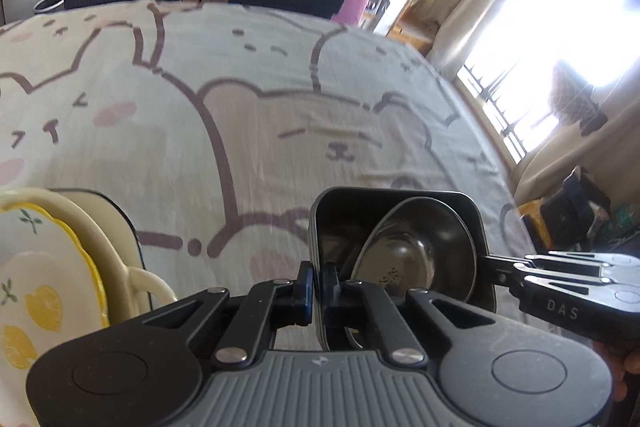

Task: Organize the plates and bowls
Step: 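Lift the tray holding the bowl with both tools and carry it over the stacked bowls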

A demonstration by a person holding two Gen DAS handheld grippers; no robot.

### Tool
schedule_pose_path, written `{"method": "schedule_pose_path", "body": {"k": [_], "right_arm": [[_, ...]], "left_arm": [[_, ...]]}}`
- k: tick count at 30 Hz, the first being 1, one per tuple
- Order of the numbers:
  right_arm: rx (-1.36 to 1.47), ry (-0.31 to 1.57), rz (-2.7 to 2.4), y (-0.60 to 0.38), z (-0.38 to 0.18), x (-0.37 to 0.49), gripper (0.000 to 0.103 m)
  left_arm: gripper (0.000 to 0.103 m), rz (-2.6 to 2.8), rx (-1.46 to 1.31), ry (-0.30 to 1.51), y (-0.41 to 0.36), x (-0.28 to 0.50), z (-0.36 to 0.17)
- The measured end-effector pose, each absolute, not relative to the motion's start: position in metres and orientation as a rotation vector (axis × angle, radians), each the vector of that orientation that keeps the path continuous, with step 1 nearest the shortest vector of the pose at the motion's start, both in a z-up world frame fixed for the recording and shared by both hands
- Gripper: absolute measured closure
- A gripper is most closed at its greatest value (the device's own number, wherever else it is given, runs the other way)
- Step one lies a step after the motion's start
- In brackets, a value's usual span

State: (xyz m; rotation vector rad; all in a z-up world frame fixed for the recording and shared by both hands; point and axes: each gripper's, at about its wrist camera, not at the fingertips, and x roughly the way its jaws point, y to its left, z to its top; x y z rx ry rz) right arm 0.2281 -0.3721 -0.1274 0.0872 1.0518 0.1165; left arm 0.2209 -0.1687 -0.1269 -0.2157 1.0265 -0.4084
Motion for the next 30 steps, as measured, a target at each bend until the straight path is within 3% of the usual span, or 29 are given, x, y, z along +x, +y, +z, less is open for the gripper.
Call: {"method": "schedule_pose_path", "body": {"k": [17, 30], "right_arm": [[0.078, 0.859, 0.206, -0.296, -0.053, 0.213, 0.095], [0.054, 0.834, 0.279, -0.221, -0.046, 0.216, 0.095]], "left_arm": [[0.100, -0.344, -0.250, 0.848, -0.079, 0.200, -0.050], [0.101, -0.251, -0.283, 0.831, -0.002, 0.183, -0.047]]}}
